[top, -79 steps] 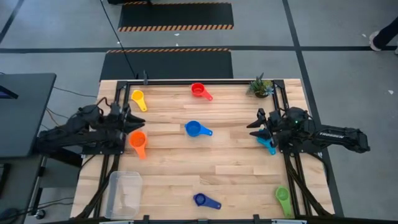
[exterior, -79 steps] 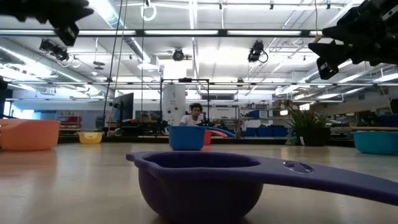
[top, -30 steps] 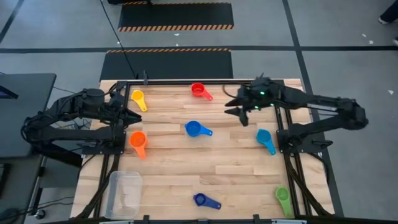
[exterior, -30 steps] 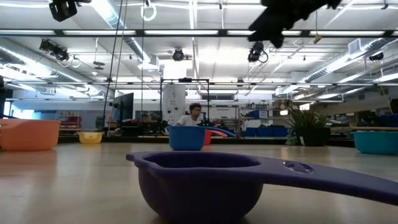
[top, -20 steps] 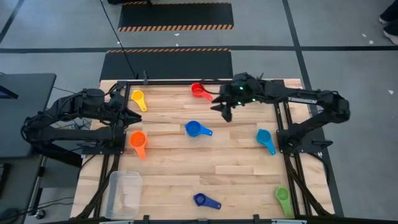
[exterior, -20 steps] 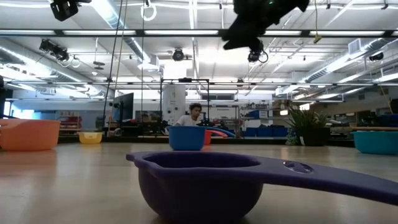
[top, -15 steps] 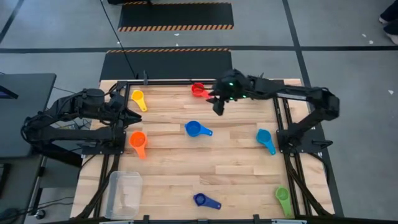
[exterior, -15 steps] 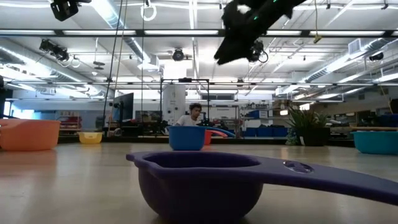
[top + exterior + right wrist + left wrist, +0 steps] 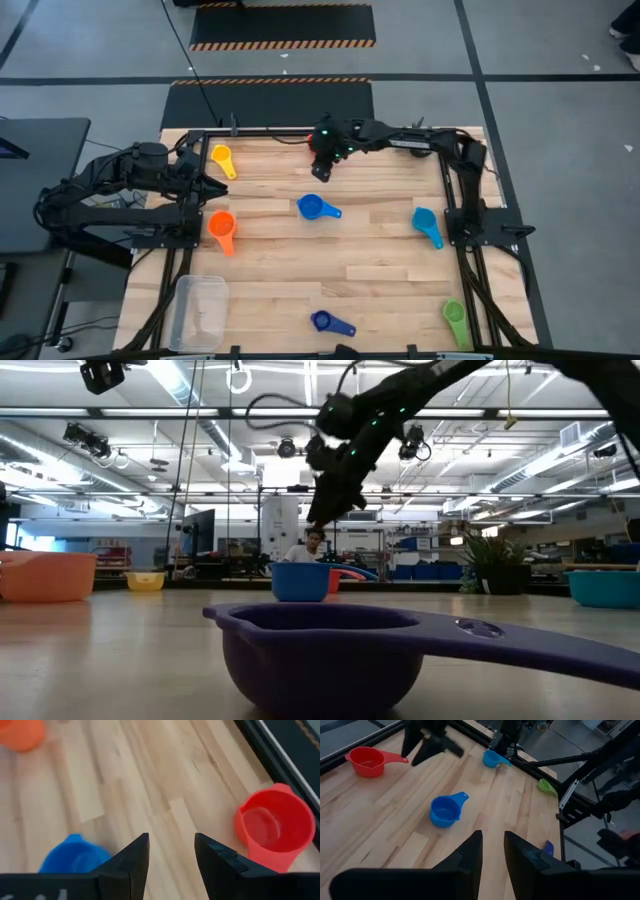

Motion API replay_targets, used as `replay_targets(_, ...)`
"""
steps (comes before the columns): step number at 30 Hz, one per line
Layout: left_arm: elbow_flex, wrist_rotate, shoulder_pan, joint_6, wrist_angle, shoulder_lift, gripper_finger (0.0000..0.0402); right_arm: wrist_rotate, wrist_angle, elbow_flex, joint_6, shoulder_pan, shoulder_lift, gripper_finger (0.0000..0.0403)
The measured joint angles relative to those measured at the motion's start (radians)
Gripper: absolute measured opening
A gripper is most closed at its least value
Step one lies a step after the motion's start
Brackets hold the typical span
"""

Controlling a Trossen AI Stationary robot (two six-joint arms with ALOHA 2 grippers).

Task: Nest measuring cups in basket
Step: Adjust the red measuring cup

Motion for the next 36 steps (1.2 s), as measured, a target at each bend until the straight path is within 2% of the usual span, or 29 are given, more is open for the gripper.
replay_targets(5, 0.000, -0.002, 0.000, -0.001, 0.001, 0.000, 0.0087, 0.117, -0.100, 0.150, -0.046, -0.007, 0.119, 0.0164)
replay_targets(11, 0.000, -0.039, 0.000, -0.002, 0.002, 0.000, 0.0087, 0.177, -0.244, 0.316, -0.040, -0.019, 0.219, 0.0164)
replay_targets(14, 0.000, -0.061, 0.000, -0.033, 0.002, 0.000, 0.0087, 0.178, -0.321, 0.384, -0.017, -0.029, 0.259, 0.0164)
replay_targets(17, 0.000, -0.075, 0.000, -0.054, 0.003, 0.000, 0.0087, 0.136, -0.389, 0.430, 0.010, -0.041, 0.294, 0.0164)
replay_targets(22, 0.000, -0.079, 0.000, -0.054, 0.021, 0.000, 0.0087, 0.106, -0.441, 0.439, -0.019, -0.056, 0.328, 0.0164)
replay_targets(28, 0.000, -0.079, 0.000, -0.053, 0.033, 0.000, 0.0087, 0.206, -0.411, 0.431, -0.082, -0.060, 0.324, 0.0164)
replay_targets(33, 0.000, -0.079, 0.000, -0.053, 0.033, 0.000, 0.0087, 0.133, -0.402, 0.431, -0.133, -0.071, 0.323, 0.0164)
replay_targets(36, 0.000, -0.079, 0.000, -0.053, 0.033, 0.000, 0.0087, 0.154, -0.378, 0.431, -0.178, -0.072, 0.323, 0.0164)
